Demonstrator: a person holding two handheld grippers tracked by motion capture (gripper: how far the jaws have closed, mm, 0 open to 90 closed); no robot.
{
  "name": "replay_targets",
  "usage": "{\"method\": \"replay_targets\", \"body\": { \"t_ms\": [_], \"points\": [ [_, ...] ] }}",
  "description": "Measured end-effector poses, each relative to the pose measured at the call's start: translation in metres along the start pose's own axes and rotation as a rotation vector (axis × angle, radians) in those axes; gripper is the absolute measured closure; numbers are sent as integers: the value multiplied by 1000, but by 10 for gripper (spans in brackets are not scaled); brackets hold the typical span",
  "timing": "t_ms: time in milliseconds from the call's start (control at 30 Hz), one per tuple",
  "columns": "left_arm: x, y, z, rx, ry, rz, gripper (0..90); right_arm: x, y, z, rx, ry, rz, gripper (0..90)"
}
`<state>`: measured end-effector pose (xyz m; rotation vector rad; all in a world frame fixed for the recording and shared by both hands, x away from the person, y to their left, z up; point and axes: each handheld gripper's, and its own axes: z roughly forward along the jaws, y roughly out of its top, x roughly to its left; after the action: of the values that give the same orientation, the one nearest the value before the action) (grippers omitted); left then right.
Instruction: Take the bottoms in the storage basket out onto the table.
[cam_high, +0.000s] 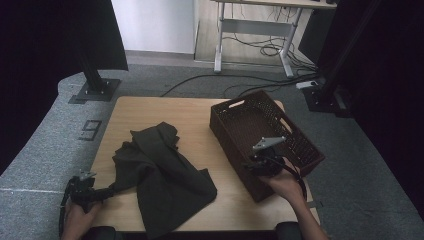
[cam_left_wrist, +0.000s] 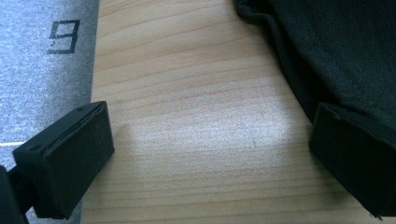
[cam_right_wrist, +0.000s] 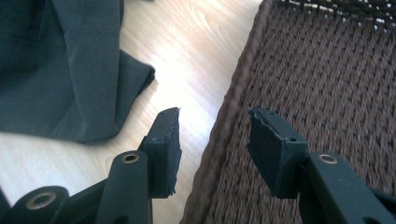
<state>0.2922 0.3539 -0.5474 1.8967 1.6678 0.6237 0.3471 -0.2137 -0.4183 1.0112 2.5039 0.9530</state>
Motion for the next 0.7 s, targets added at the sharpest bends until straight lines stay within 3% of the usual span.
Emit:
{"method": "replay_targets", "body": {
  "t_ms": [267, 433, 700],
  "points": [
    [0, 0, 0, 0, 1, -1, 0, 10, -21, -12, 30, -13, 15, 581],
    [0, 0, 0, 0, 1, -1, 0, 16, -32, -22, 45, -29, 55, 640],
    [0, 0, 0, 0, 1, -1, 0, 17, -39, -29, 66, -28, 76, 730]
  ]
}}
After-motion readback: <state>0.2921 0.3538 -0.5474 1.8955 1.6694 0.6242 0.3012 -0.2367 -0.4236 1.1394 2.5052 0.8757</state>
